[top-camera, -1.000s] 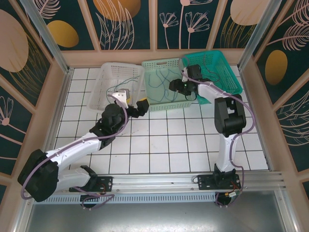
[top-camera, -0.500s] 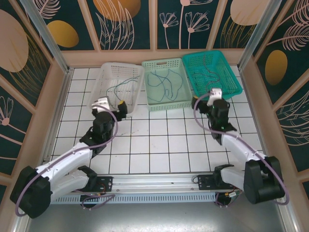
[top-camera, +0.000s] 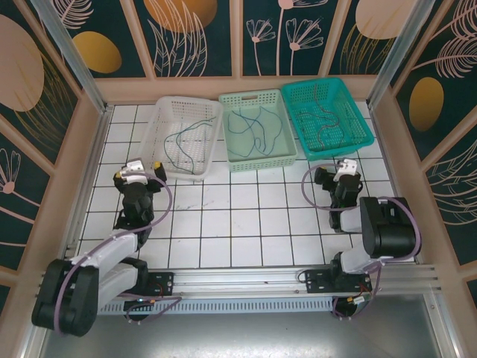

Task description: Untangle the cables

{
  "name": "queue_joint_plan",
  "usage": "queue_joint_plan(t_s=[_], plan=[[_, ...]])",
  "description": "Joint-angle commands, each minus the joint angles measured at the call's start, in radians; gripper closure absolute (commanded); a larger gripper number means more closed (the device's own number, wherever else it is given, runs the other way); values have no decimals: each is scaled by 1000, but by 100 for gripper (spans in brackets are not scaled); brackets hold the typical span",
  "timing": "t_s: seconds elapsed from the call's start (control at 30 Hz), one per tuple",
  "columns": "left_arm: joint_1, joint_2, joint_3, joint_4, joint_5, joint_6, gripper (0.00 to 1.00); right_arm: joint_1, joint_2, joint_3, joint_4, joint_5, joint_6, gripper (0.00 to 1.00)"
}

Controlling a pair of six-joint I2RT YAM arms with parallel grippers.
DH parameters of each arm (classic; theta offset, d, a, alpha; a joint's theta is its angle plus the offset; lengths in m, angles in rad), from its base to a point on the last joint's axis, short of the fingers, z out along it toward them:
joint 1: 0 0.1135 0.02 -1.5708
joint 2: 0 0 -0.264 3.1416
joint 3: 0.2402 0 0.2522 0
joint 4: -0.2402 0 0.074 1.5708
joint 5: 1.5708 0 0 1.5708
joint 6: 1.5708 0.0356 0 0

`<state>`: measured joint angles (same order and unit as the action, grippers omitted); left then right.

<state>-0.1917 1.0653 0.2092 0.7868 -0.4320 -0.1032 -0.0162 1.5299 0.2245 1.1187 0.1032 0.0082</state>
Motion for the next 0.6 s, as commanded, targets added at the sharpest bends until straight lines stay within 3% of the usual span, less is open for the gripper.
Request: queue_joint_plan(t_s=[0.0, 0.1, 0.23, 0.33, 0.57], plan=[[99, 99, -29, 188, 147, 13, 1, -11, 12, 5, 141, -79, 17, 6], [154, 200, -22, 274, 193, 8, 1, -11, 10, 5, 134, -81, 13, 1], [193, 302, -20, 449, 276, -1, 1, -10, 9, 6, 132, -82, 14, 1], [210, 459, 7, 542, 323, -10, 1, -10, 10, 7, 133, -80, 12, 1], [210, 450, -1, 531, 276, -18, 1, -9, 10, 9, 127, -82, 12, 1]])
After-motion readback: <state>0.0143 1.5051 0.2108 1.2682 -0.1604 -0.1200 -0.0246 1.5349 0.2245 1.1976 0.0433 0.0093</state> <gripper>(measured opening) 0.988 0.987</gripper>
